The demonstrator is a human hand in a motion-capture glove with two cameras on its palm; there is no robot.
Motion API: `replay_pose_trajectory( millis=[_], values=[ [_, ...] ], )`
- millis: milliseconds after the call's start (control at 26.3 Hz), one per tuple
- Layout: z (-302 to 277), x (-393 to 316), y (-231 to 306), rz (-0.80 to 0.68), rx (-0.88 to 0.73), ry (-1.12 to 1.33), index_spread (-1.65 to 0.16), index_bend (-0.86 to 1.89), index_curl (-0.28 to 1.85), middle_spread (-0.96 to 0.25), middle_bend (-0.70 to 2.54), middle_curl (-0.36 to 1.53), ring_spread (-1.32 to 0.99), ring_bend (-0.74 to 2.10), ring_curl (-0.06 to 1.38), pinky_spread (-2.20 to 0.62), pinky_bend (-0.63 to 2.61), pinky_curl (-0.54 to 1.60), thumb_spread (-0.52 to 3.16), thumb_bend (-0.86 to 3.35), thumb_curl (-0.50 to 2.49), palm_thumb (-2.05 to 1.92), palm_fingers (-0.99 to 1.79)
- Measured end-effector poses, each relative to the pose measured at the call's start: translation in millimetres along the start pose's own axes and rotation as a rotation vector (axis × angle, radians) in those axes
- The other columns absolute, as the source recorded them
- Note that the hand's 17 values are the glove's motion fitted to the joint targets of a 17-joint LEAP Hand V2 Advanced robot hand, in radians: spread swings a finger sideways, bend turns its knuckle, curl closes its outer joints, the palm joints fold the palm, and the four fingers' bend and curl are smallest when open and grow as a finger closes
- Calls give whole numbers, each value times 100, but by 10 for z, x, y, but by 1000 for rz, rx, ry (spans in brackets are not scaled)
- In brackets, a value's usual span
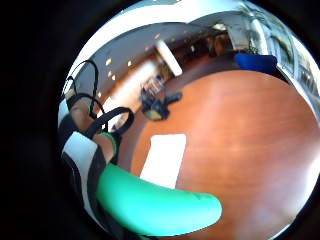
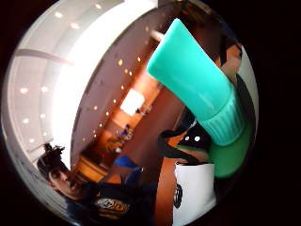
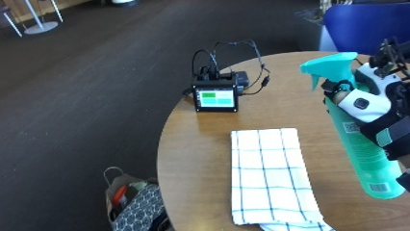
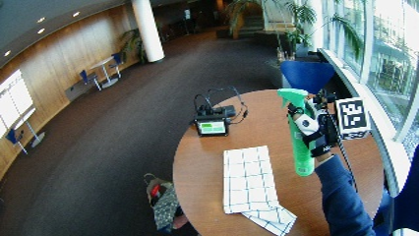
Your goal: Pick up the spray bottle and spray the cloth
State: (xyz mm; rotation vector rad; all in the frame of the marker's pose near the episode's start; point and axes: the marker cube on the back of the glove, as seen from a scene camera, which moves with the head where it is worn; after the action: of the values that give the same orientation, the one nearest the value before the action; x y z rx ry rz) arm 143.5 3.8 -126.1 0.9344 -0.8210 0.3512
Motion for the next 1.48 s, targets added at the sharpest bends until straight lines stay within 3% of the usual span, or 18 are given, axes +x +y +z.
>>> replay_pose_trajectory(
  millis=[190,418,684,1139,1481],
  values=[
    [-106,-266,75,-19,-187,214,-25,15,34,-10,48,47,-20,69,44,-22,61,39,73,-2,53,85,133],
    [544,10,-167,104,-520,677,-25,15,36,-11,49,47,-21,69,44,-24,61,40,70,-3,56,86,132],
    [793,274,-213,60,-692,1056,-25,17,38,-11,50,48,-21,68,44,-24,61,40,65,-3,60,86,131],
    [1049,369,-132,-138,-1030,1430,-26,17,41,-12,49,49,-22,68,44,-26,59,40,58,-3,65,84,133],
    [1138,381,-52,-149,-1091,1467,-27,17,42,-14,49,49,-22,67,44,-27,58,40,55,-3,67,83,133]
  ],
)
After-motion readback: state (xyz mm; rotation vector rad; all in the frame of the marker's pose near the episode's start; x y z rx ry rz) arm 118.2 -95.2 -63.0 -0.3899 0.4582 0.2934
